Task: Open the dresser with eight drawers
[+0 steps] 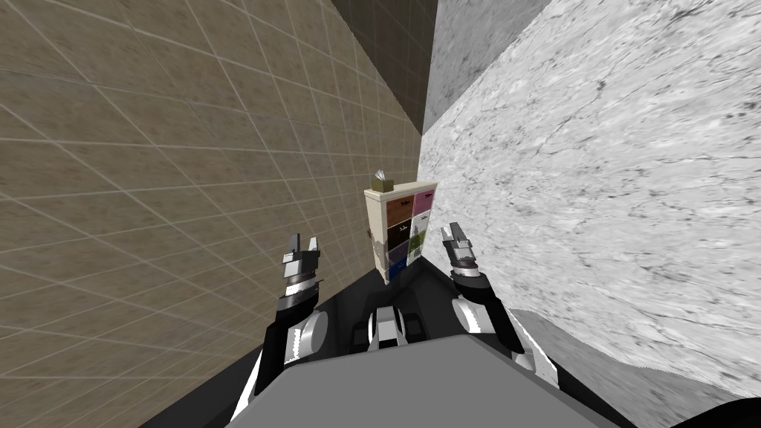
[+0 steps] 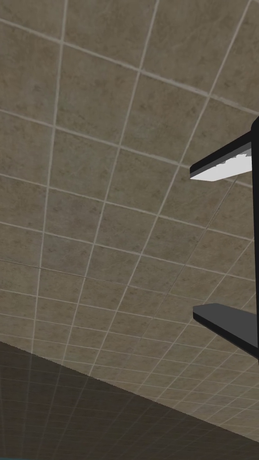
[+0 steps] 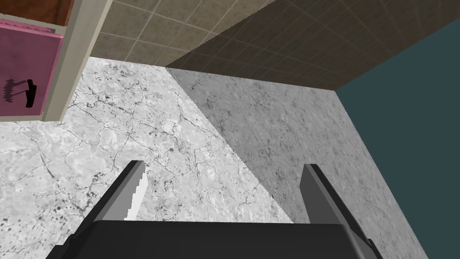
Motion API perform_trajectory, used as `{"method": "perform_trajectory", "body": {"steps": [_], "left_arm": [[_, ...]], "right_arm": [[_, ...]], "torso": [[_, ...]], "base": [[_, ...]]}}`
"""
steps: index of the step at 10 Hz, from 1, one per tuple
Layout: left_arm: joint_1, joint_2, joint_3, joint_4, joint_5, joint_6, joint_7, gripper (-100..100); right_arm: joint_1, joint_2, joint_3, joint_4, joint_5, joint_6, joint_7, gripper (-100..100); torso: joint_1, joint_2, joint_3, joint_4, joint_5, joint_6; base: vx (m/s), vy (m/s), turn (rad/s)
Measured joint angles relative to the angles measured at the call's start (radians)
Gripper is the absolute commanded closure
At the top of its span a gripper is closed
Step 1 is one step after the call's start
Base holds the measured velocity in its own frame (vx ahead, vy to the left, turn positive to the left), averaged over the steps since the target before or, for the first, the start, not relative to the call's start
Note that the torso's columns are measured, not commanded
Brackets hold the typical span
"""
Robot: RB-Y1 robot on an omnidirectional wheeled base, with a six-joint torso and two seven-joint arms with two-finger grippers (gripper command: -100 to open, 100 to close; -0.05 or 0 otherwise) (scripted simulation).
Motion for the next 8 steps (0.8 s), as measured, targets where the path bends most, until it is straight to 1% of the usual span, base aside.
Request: {"method": "perform_trajectory", "body": {"steps": [1,3,8], "left_arm": [[0.000,0.000,0.000,0.000,0.000,0.000,0.000,0],[0.000,0.000,0.000,0.000,0.000,0.000,0.000,0],[0.000,0.000,0.000,0.000,0.000,0.000,0.000,0]], "right_arm": [[-0.006,-0.006,0.001,0.017,0.001,-0.005,0.026,-100],[-0.009,-0.011,0.001,0.025,0.001,-0.009,0.074,-100],[-0.028,-0.026,0.003,0.075,0.004,-0.024,0.204,-100]], "torso": [[0.001,-0.001,0.000,0.000,0.000,0.000],[0.001,-0.001,-0.001,0.000,0.000,0.000],[0.001,-0.002,-0.001,0.000,0.000,0.000]], "base": [[0.030,0.032,0.007],[0.029,0.021,0.005],[0.032,0.025,0.006]]}}
